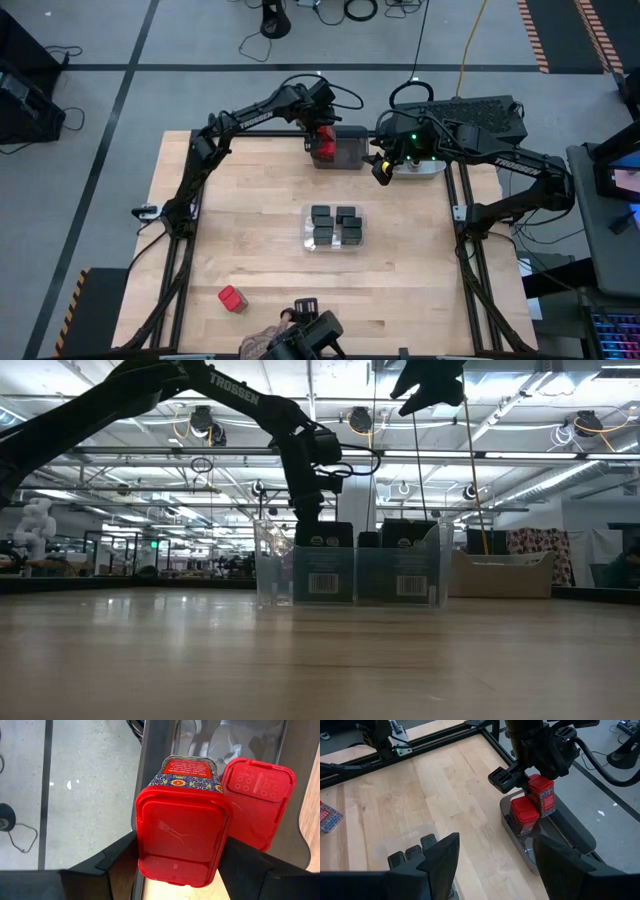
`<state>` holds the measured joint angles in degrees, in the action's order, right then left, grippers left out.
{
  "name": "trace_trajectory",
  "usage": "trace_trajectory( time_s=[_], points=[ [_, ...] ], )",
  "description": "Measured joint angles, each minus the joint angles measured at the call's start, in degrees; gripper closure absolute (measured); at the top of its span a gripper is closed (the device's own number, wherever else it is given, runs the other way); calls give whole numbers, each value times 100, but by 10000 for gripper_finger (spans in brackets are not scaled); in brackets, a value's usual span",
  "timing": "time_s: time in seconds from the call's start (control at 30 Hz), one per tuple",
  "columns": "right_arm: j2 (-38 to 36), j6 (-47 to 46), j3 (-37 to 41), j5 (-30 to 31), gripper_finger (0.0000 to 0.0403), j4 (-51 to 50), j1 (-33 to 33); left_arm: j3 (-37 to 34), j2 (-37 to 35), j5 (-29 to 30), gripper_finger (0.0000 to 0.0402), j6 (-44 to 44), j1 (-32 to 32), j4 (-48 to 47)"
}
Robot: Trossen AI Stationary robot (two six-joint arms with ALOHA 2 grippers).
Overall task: Sort spices by type
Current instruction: Put the red seasoning can into the black bin
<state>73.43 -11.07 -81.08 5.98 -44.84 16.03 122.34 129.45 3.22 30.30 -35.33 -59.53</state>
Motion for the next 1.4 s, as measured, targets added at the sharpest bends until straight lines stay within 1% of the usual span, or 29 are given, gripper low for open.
trace_trajectory(
  time_s=[0.2,1.07,1.4],
  points=[
    [0,-1,0,0,167,-1,-1,0,0,-129,157,-7,-4,-118],
    [0,-24,0,0,167,-2,0,0,-2,-72,157,-139,-15,-85],
    [0,-22,0,0,167,-2,0,0,-4,-17,157,52,-15,-83]
  ],
)
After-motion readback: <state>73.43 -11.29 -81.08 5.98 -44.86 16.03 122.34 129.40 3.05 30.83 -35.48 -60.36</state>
